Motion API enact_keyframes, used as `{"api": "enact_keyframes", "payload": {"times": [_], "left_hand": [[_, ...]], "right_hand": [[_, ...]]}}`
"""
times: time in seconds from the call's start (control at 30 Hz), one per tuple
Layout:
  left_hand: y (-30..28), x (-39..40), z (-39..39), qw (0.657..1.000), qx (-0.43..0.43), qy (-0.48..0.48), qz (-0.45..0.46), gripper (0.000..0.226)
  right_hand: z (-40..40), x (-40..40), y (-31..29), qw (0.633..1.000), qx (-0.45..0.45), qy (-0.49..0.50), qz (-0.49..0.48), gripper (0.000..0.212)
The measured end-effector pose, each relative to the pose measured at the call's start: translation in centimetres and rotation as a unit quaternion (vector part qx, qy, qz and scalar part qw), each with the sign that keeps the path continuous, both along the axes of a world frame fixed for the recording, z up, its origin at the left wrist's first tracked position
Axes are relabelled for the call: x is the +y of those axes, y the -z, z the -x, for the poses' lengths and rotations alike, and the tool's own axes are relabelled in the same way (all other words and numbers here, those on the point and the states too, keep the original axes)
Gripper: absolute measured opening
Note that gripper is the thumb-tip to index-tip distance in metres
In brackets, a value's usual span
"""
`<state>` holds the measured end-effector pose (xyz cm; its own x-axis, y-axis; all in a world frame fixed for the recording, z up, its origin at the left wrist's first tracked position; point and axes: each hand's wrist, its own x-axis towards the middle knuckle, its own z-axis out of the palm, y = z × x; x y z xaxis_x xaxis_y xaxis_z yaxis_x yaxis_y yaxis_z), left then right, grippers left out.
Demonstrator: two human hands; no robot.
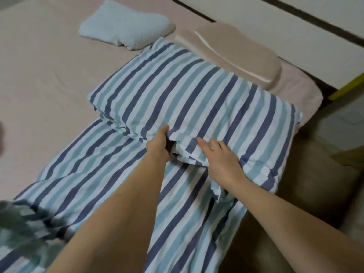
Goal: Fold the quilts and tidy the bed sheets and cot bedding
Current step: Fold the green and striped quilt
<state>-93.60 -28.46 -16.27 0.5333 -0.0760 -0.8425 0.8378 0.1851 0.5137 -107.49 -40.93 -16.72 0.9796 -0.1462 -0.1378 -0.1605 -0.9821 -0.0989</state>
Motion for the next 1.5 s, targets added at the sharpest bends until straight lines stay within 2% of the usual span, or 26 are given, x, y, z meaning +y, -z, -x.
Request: {"api": "enact_keyframes", "payload": {"times": [0.03,0.1,0.2,0.27,0.33,0.4,0.43,0.47,0.5,0.6,0.63,0.67,0.73,0.77,0.8,0.87,0.9,0.93,0.97,1.1,1.2,1.37,1.5], "left_hand": [[-0.5,0.0,-0.2,0.999,-0.035,-0.003,-0.018,0.054],[-3.2,0.2,-0.6,0.988,-0.138,-0.018,-0.065,0.050],[-8.7,1.8,0.7,0.946,-0.303,-0.024,-0.114,0.060],[-10.6,4.2,2.6,0.913,-0.377,-0.020,-0.154,0.063],[-9.9,6.2,4.7,0.905,-0.362,0.021,-0.220,0.072],[-8.1,8.6,6.9,0.918,-0.226,0.116,-0.306,0.088],[-7.2,9.5,7.7,0.912,-0.155,0.168,-0.342,0.096],[-6.4,10.4,8.5,0.893,-0.134,0.211,-0.373,0.101],[-5.6,11.1,9.3,0.866,-0.168,0.247,-0.400,0.102],[-4.1,12.2,10.8,0.739,-0.380,0.337,-0.442,0.089],[-3.7,12.2,11.2,0.702,-0.420,0.369,-0.442,0.084],[-3.4,12.1,11.3,0.668,-0.439,0.406,-0.443,0.080],[-3.1,11.4,11.3,0.613,-0.415,0.507,-0.443,0.073],[-3.1,10.9,11.2,0.602,-0.383,0.546,-0.438,0.071],[-3.5,10.1,11.1,0.608,-0.350,0.567,-0.432,0.069],[-4.9,8.4,10.9,0.689,-0.313,0.510,-0.409,0.066],[-5.9,7.5,10.7,0.732,-0.310,0.458,-0.398,0.066],[-6.9,6.4,10.3,0.761,-0.312,0.418,-0.387,0.067],[-7.9,5.3,9.8,0.775,-0.315,0.397,-0.377,0.068],[-10.3,0.6,6.9,0.783,-0.318,0.352,-0.402,0.074],[-9.7,-5.0,2.4,0.777,-0.298,0.301,-0.467,0.083],[-4.0,-13.4,-2.8,0.752,-0.220,0.313,-0.537,0.097],[2.5,-15.4,-4.4,0.717,-0.203,0.323,-0.583,0.101]], "right_hand": [[0.0,0.1,-0.7,1.000,-0.016,0.002,-0.016,0.082],[-0.4,0.3,-3.6,0.998,-0.059,-0.008,-0.023,0.077],[0.2,2.5,-7.4,0.985,-0.166,-0.026,-0.030,0.071],[1.7,4.8,-8.7,0.979,-0.199,-0.051,-0.020,0.071],[3.3,6.6,-8.5,0.985,-0.154,-0.081,0.011,0.078],[5.3,8.4,-6.9,0.990,0.010,-0.112,0.079,0.090],[6.1,8.8,-5.4,0.986,0.084,-0.106,0.101,0.096],[6.7,9.1,-4.0,0.979,0.138,-0.090,0.122,0.103],[7.3,9.5,-2.9,0.975,0.160,-0.075,0.135,0.107],[8.8,10.7,-1.2,0.980,0.134,-0.039,0.139,0.106],[9.6,10.9,-0.9,0.984,0.127,-0.029,0.119,0.104],[10.3,10.9,-0.6,0.986,0.137,-0.024,0.088,0.103],[10.8,10.3,-1.1,0.980,0.193,-0.039,-0.008,0.097],[10.3,9.8,-1.8,0.973,0.218,-0.049,-0.063,0.088],[9.4,9.0,-2.8,0.967,0.222,-0.047,-0.115,0.074],[6.9,7.0,-4.9,0.976,0.130,-0.001,-0.177,0.044],[5.6,5.9,-6.1,0.980,0.073,0.028,-0.182,0.037],[4.2,4.5,-7.2,0.981,0.032,0.055,-0.185,0.037],[2.7,3.1,-8.1,0.980,0.009,0.071,-0.186,0.038],[-3.6,-3.7,-9.5,0.981,-0.011,0.089,-0.170,0.041],[-10.0,-9.7,-8.4,0.986,-0.013,0.079,-0.149,0.049],[-18.4,-17.5,-3.4,0.976,0.093,0.083,-0.179,0.103],[-22.5,-21.3,1.5,0.925,0.162,0.121,-0.321,0.141]]}}
